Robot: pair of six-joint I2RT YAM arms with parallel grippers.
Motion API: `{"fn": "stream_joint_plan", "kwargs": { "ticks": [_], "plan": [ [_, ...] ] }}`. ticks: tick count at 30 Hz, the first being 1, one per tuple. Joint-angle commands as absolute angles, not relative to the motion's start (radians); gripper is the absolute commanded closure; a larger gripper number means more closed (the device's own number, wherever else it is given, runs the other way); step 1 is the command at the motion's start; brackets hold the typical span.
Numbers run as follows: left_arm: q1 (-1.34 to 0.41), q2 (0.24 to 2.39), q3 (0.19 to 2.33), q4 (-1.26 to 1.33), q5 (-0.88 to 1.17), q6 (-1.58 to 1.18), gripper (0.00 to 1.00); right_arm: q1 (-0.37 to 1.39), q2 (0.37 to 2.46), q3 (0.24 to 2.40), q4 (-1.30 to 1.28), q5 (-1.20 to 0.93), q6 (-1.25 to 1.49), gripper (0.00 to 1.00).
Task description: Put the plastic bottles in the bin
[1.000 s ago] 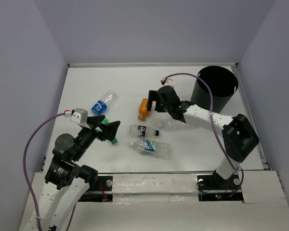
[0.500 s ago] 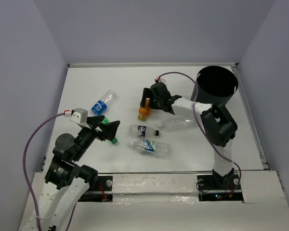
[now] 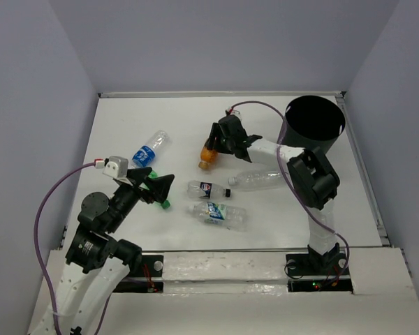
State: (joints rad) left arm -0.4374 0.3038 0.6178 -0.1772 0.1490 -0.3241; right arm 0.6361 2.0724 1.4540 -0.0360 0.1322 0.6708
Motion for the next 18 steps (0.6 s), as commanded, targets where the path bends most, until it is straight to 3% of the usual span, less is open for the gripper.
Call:
{"fn": "stream_joint_plan", "kwargs": {
  "ticks": [1,4,11,18],
  "plan": [
    [-0.439,0.322,0.643,-0.153,0.147,-0.33,0.01,0.635,1.808,1.457,0.092,0.242,0.571,0.67],
    [-0.44,0.322,0.643,-0.153,0.144,-0.33,0.01,0.635,1.668,1.437,0.095,0.343,0.473,0.69],
    [-0.437,0.316,0.643,-0.153,0.147,-0.33,0.01,0.436,1.283,1.336,0.074,0.587,0.203,0.7],
    [-0.439,0.314,0.643,-0.156,0.144,-0.33,0.01,0.295,1.226,1.229,0.067,0.799,0.091,0.68]
  ]
}}
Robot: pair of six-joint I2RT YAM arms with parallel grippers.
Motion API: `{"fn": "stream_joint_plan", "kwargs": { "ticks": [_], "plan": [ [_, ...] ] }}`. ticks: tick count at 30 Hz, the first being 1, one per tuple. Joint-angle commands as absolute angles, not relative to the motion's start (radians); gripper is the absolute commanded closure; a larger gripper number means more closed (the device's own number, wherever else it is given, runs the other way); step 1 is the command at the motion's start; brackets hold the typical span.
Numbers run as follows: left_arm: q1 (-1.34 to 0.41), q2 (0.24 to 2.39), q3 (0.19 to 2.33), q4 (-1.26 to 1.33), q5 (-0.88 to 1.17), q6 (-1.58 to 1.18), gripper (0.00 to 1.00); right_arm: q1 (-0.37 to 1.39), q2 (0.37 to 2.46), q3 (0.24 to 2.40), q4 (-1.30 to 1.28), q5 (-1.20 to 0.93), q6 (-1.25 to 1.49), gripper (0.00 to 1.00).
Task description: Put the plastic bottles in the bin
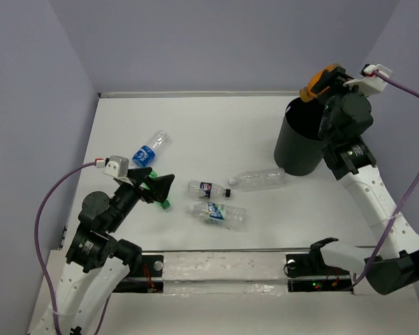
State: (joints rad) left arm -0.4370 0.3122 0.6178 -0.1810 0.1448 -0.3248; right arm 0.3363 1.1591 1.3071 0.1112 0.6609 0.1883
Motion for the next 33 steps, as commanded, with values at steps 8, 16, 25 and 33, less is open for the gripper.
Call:
{"fn": "stream_joint_plan", "kwargs": {
  "ticks": [8,16,25,33],
  "plan": [
    [-0.439,0.31,0.646,-0.164,0.12,-0.336,0.01,0.285,1.267,1.307,-0.053,0.674,0.095,0.07],
    [-0.431,0.295,0.667,-0.231,-0.136,-0.388,0.01,0.576,1.313,1.299,-0.087,0.302,0.17,0.06],
    [-0.403,0.215,0.742,-0.37,-0.578,-0.531,0.01,0.908,1.652,1.35,0.043,0.088,0.295,0.08],
    [-0.4,0.133,0.735,-0.38,-0.644,-0.549,0.01,1.037,2.01,1.587,0.043,0.028,0.362,0.05]
  ]
}}
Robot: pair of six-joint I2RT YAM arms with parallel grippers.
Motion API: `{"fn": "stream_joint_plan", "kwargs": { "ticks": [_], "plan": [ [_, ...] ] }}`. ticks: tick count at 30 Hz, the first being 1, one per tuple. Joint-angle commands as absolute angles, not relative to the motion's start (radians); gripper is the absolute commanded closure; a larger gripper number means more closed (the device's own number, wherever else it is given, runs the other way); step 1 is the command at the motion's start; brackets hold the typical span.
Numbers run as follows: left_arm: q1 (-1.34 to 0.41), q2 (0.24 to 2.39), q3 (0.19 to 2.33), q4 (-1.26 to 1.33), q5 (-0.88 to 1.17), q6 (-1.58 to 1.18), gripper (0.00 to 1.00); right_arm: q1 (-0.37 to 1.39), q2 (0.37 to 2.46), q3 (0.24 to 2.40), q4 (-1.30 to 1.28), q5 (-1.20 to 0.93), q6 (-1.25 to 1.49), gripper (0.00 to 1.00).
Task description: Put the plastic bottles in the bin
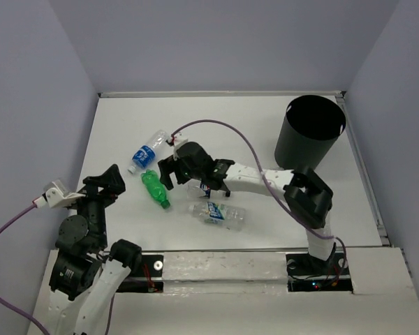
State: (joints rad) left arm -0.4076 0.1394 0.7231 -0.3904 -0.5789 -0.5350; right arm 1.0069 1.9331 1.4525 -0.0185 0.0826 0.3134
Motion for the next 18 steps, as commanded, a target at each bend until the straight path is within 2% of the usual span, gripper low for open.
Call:
{"fn": "stream_joint_plan", "kwargs": {
  "ticks": [1,7,11,14,15,18],
  "plan": [
    [-0.402,0.144,0.732,-0.37,-0.62,-0.545,0.01,1.037,2.038,1.636,0.032,0.028,0.371,0.05],
    [-0.402,0.146,0.718,-0.342,-0.568,-0.52,0.01,1.055,2.239,1.779,-0.039,0.008,0.399,0.05],
    [-0.402,0.147,0.713,-0.336,-0.552,-0.515,0.01,1.064,2.327,1.856,-0.087,0.008,0.411,0.09],
    [-0.402,0.146,0.712,-0.331,-0.545,-0.512,0.01,1.065,2.339,1.878,-0.104,0.014,0.416,0.21],
    [-0.402,0.147,0.71,-0.331,-0.54,-0.511,0.01,1.074,2.33,1.867,-0.095,0.018,0.417,0.32],
    [-0.402,0.147,0.712,-0.328,-0.535,-0.509,0.01,1.083,2.266,1.835,-0.072,0.026,0.42,0.48]
  ]
}}
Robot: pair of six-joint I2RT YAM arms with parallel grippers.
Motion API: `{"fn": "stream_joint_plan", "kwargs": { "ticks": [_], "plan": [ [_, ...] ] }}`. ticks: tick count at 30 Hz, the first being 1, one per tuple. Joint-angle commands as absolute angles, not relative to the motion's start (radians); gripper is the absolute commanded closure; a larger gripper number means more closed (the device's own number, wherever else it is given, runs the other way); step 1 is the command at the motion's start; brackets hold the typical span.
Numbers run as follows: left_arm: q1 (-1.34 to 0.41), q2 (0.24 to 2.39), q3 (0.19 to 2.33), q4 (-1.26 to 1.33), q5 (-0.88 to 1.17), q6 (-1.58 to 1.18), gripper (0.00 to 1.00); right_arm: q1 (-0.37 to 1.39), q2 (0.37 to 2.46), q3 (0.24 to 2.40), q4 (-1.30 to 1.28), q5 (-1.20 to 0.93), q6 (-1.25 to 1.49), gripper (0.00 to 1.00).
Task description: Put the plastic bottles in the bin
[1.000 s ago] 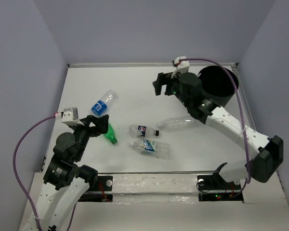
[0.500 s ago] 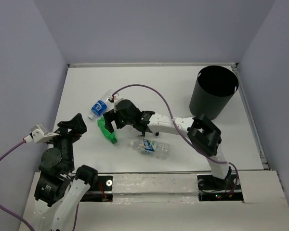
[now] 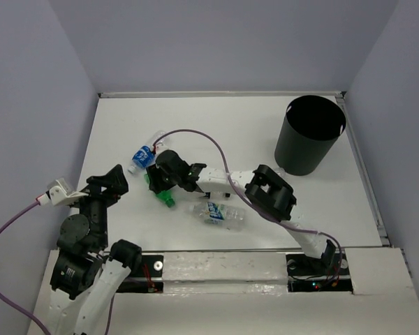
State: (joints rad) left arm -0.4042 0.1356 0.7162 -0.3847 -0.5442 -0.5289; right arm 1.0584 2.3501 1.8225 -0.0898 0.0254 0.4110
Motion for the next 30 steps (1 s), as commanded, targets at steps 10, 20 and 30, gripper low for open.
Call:
{"fn": "stream_joint_plan", "kwargs": {
  "ticks": [10,20,30],
  "plan": [
    [-0.405,0.141,0.7,-0.307,-0.486,-0.494,0.01,1.068,1.769,1.477,0.129,0.259,0.348,0.64],
    [-0.414,0.158,0.649,-0.218,-0.298,-0.436,0.01,0.47,1.209,1.212,0.132,0.638,0.143,0.68],
    [-0.419,0.23,0.649,-0.216,-0.239,-0.42,0.01,0.154,1.265,1.149,0.12,0.54,0.163,0.68]
  ]
}}
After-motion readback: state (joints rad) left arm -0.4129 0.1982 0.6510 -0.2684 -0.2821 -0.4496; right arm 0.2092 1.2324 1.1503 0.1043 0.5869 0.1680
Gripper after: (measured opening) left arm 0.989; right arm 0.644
